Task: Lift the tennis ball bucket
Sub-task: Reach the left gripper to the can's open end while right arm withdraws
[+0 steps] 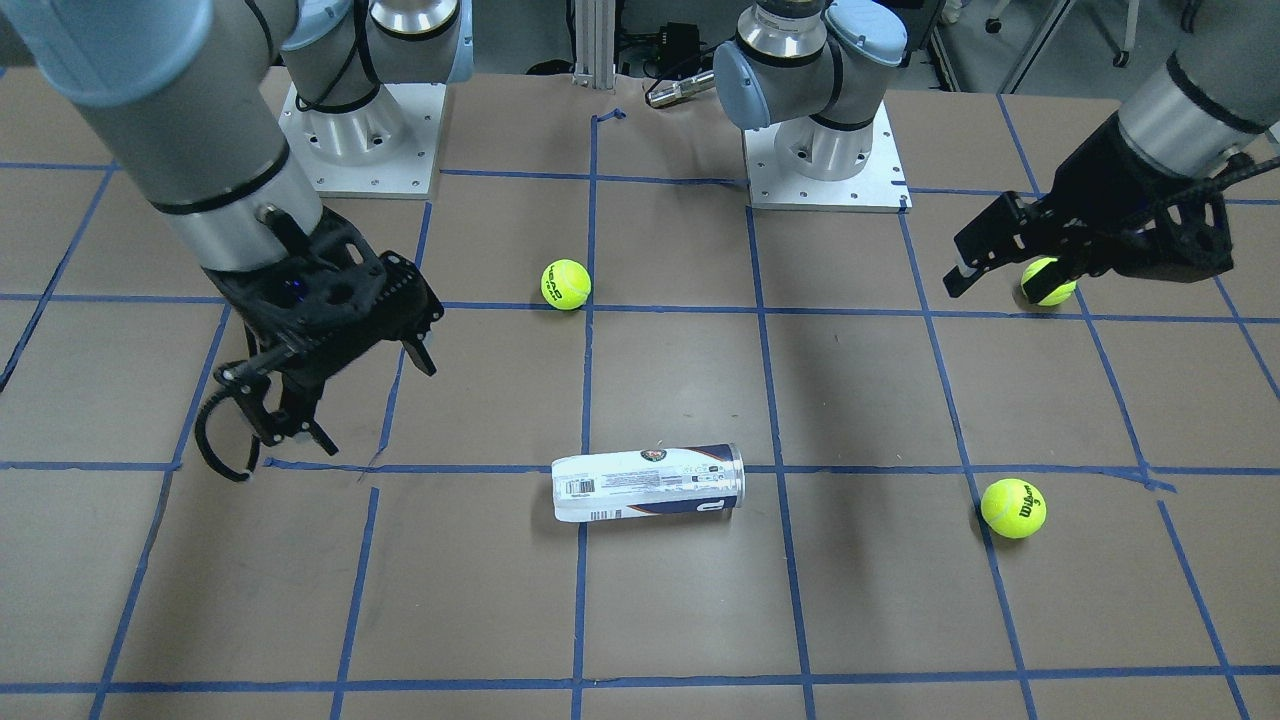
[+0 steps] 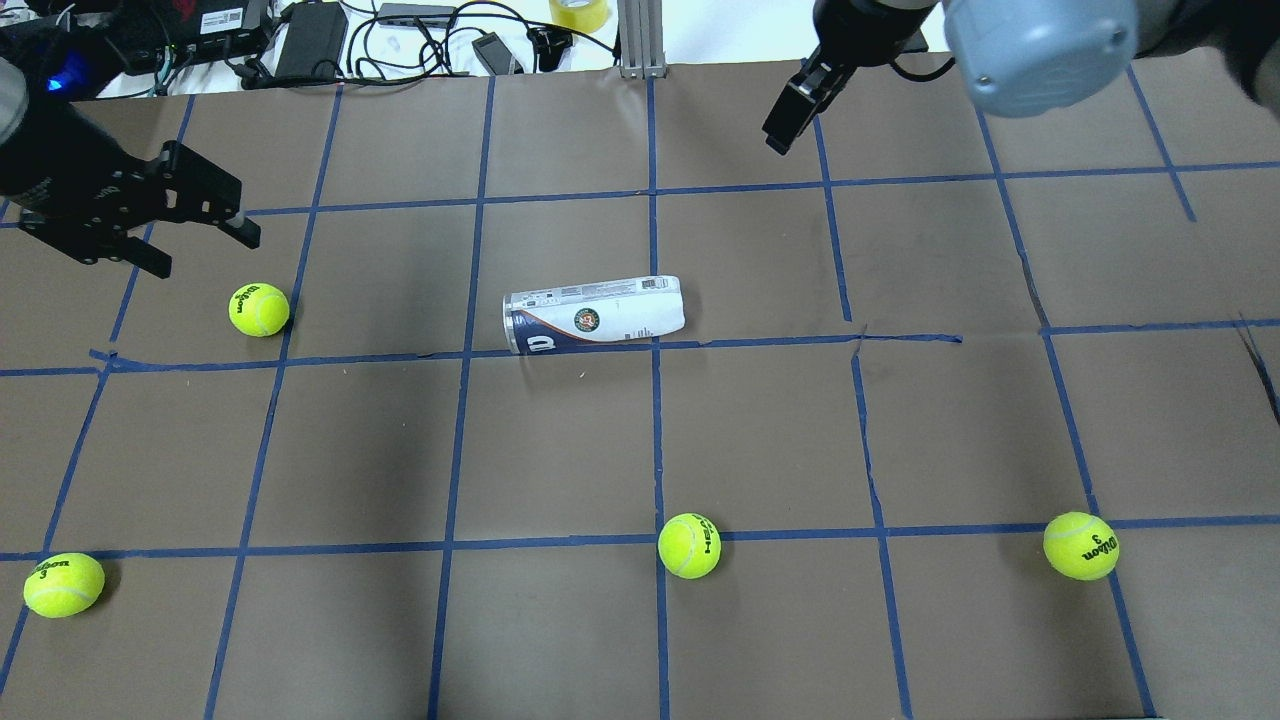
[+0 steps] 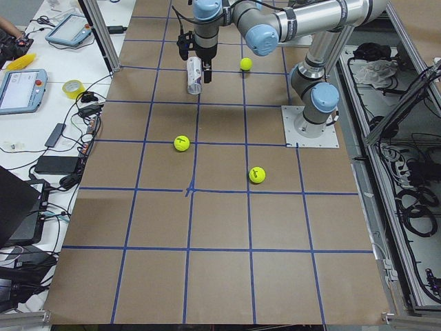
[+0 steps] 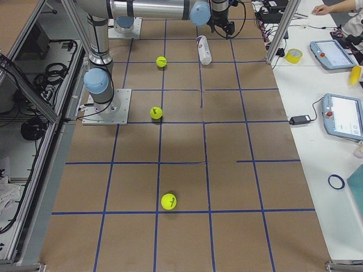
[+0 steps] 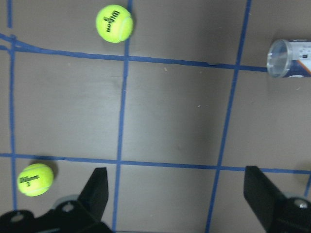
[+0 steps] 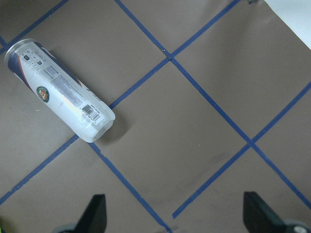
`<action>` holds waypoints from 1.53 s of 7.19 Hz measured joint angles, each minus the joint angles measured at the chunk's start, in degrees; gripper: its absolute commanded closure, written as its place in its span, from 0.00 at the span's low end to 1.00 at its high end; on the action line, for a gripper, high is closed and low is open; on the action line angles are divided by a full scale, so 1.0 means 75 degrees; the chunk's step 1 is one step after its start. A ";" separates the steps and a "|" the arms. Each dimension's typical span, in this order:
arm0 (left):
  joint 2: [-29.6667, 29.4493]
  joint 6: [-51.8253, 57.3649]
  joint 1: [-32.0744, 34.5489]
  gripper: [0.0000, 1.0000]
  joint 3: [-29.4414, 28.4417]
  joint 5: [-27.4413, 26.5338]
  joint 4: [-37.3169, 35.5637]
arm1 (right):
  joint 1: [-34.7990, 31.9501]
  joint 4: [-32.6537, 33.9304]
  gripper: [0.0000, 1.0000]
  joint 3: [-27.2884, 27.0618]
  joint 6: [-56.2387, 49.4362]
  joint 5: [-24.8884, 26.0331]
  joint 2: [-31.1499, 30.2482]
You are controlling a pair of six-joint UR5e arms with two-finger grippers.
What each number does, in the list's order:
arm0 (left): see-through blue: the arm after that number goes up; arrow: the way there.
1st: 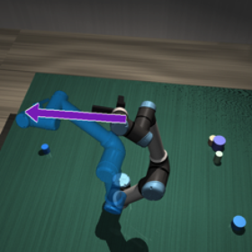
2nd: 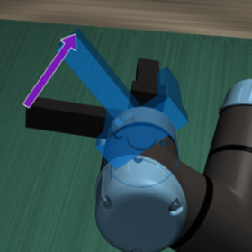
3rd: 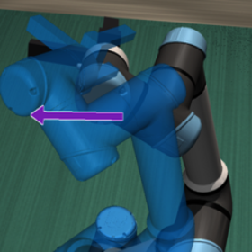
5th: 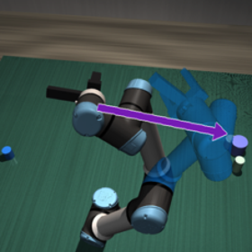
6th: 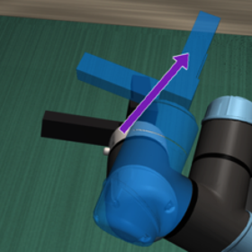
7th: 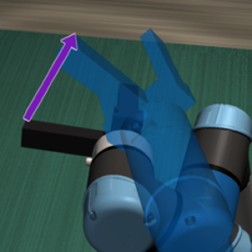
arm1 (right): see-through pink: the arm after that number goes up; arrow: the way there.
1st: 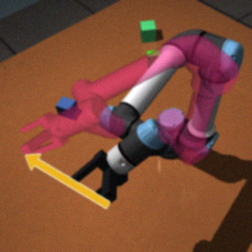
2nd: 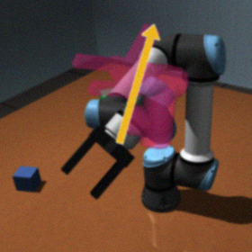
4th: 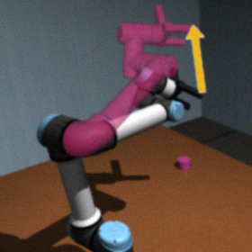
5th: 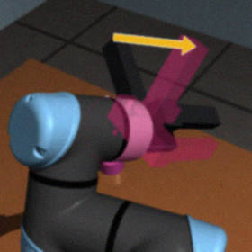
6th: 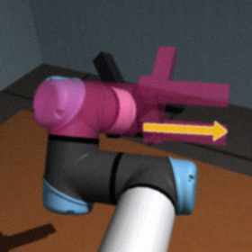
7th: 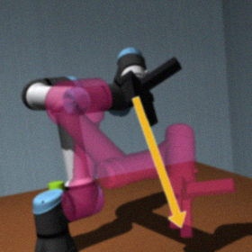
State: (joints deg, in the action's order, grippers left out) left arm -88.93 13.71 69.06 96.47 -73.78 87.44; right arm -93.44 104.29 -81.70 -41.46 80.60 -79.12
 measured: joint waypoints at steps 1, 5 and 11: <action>-0.0264 -0.0011 0.0057 0.00 0.0384 0.0684 -0.0536 | 0.0079 -0.0545 0.00 -0.0031 0.0418 0.0018 -0.0492; -0.1454 -0.0041 0.0305 0.00 0.1721 0.2677 -0.2619 | 0.0736 -0.1845 0.00 -0.0071 0.0812 0.0484 -0.1456; -0.2968 -0.0130 0.1222 0.00 0.1844 0.3429 -0.3755 | 0.1122 -0.2113 0.00 -0.0730 0.2173 0.0534 -0.1570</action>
State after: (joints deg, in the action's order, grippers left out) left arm -111.19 12.74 78.23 110.30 -48.06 59.28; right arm -85.02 88.44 -87.18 -25.16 84.60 -90.89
